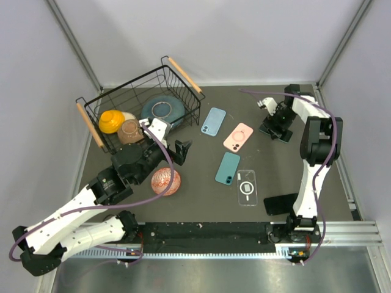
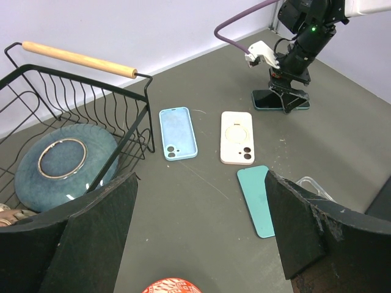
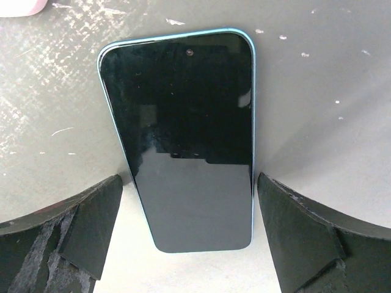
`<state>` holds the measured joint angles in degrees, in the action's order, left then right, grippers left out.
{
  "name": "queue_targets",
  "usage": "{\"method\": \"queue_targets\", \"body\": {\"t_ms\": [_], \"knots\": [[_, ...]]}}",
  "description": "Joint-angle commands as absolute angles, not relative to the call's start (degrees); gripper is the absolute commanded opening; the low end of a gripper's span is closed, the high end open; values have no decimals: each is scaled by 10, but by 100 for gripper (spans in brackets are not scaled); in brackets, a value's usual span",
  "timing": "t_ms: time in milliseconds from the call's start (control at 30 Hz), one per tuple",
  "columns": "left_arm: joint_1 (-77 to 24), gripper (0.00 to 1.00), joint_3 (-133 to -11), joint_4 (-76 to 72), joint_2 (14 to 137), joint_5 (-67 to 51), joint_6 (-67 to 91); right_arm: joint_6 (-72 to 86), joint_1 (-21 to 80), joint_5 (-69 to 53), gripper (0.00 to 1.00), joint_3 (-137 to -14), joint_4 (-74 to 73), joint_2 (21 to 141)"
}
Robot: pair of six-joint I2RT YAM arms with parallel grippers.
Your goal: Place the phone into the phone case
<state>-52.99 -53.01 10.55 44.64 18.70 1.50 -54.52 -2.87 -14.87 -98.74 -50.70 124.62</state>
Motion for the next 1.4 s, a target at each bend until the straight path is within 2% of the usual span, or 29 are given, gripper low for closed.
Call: {"method": "queue_targets", "body": {"t_ms": [0, 300, 467, 733, 933, 1067, 1367], "knots": [[-533, 90, -530, 81, 439, 179, 12, -476, -19, -132, 89, -1010, -512, 1254], [-533, 90, -528, 79, 412, 179, 21, -320, 31, -50, 74, -995, -499, 1257], [-533, 90, -527, 79, 410, 180, 22, -249, 36, -51, 63, -971, -502, 1236], [-533, 89, -527, 80, 410, 171, 28, -82, 47, -61, 63, -944, -523, 1219], [-533, 89, -527, 79, 410, 172, 27, 35, 57, -64, 52, -862, -487, 1169], [-533, 89, -527, 79, 410, 172, 26, 75, 75, -42, 45, -813, -468, 1134], [-533, 89, -526, 79, 413, 171, 26, 103, 96, -18, 40, -709, -412, 1069]]}}
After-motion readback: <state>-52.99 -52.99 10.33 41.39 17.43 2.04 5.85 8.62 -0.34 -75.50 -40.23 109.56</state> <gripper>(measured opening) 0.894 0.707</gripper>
